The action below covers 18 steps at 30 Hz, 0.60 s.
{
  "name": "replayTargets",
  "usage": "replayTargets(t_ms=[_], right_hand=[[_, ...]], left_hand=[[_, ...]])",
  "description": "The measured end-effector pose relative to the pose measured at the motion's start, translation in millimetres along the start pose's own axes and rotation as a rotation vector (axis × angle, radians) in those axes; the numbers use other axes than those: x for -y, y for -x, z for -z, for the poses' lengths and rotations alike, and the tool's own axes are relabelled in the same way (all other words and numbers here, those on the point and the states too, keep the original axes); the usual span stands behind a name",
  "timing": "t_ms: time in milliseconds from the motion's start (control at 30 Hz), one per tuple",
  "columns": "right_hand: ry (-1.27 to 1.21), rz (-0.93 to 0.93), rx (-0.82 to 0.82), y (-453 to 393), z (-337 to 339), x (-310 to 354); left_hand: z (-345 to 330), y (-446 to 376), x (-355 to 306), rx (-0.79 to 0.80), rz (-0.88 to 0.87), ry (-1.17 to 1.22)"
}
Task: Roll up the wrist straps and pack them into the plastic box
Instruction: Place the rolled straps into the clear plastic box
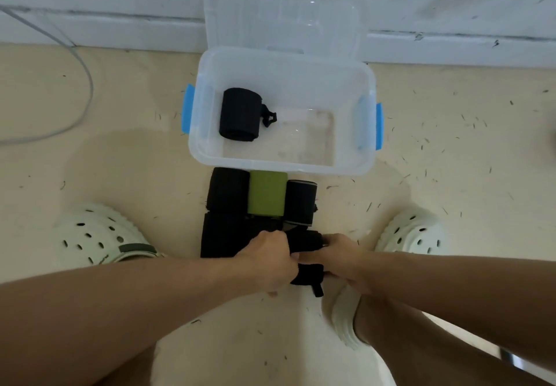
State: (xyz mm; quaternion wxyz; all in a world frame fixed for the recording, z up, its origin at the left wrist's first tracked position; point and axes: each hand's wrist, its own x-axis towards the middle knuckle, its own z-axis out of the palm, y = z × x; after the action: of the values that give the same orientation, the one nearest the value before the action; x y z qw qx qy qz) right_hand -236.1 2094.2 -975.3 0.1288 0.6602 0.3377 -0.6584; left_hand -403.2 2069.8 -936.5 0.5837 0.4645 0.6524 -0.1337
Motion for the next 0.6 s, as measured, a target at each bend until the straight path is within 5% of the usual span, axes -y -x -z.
replayTargets(t_ms=[300,433,600], right_hand=[[0.110,0.019,0.089,17.0,15.2,5.3],[0.132,0.157,0.111,44.3,24.0,13.4],[0.106,0.487,-0.021,80.6,23.4,25.0]], left_hand=[[4.6,6.9,-0.2,0.092,0.008,0.140],[11.6,14.7,1.7,-0.355,-0.401,0.019],[48.2,15.9,-20.0,-0.863,-0.888,0.140]])
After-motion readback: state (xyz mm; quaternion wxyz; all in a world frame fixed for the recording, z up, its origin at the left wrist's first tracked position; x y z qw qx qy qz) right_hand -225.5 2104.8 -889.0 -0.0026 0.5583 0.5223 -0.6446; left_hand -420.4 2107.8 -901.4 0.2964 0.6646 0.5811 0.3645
